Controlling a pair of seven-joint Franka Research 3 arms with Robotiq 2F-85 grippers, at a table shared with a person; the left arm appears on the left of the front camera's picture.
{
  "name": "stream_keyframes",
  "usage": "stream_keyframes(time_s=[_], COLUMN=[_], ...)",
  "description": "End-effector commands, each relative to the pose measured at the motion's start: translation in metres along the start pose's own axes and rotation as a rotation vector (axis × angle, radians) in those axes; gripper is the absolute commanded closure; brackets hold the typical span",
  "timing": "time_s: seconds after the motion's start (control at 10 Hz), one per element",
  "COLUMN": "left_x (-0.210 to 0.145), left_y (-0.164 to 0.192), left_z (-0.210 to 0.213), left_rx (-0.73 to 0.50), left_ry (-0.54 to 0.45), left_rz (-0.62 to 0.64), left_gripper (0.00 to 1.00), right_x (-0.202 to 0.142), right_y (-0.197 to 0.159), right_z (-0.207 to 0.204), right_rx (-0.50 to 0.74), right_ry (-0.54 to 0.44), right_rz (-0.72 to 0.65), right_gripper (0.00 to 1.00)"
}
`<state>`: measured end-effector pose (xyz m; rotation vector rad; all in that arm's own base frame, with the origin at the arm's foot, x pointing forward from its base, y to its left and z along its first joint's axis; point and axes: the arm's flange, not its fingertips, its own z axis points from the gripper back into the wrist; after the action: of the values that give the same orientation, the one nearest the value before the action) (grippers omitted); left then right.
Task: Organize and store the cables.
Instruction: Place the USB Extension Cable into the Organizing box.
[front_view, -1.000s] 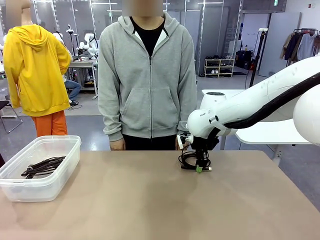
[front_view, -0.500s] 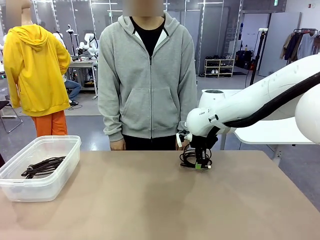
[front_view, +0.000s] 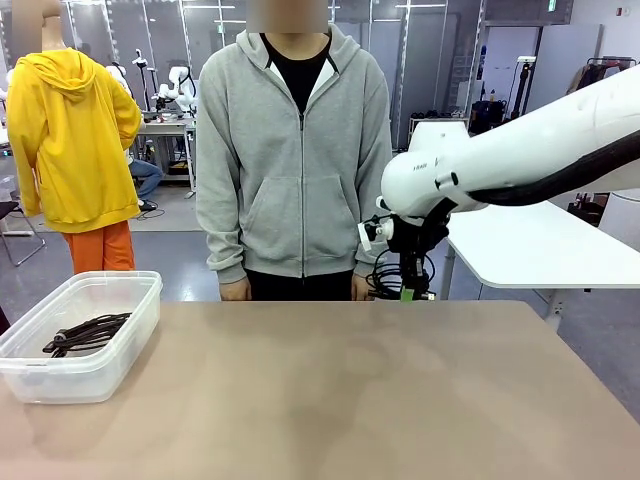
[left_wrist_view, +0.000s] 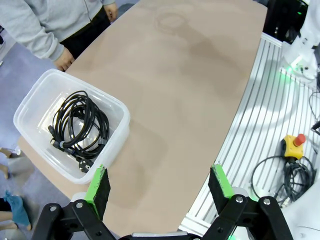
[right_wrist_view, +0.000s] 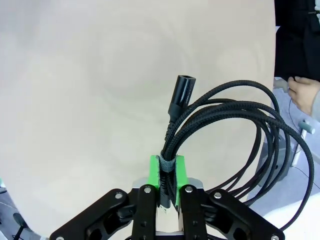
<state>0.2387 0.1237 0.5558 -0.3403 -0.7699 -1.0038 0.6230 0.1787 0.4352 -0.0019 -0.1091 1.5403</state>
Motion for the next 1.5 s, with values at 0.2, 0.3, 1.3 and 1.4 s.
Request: stream_keyframes(time_s=[0.2,0.3,1.3,1.4], left_x=[-0.001,-0.001,-0.001,-0.001], left_y=[-0.003,-0.003,-0.003,-0.003], left_z=[-0.002,-0.002,-0.002,-0.002], left_rx=[-0.015,-0.015,-0.015,-0.015], left_ry=[-0.008,-0.008,-0.008,-0.008], left_rz=[-0.018,-0.018,-0.018,-0.018], left_gripper=[0.00,0.00,0.00,0.00], right_x=[0.010,0.026,0.142,0.148], right_y=[0.033,0.050,0.156,0.152], right_z=[0.003,0.005,-0.036,-0.046], right_rx=[0.024,0.042,0.058,0.062], right_ry=[-0.032,-0.043,-0.133,-0.149], right_rz=[0.016,0.025,0.067,0.085], right_gripper=[1.00,1.00,1.00,1.00])
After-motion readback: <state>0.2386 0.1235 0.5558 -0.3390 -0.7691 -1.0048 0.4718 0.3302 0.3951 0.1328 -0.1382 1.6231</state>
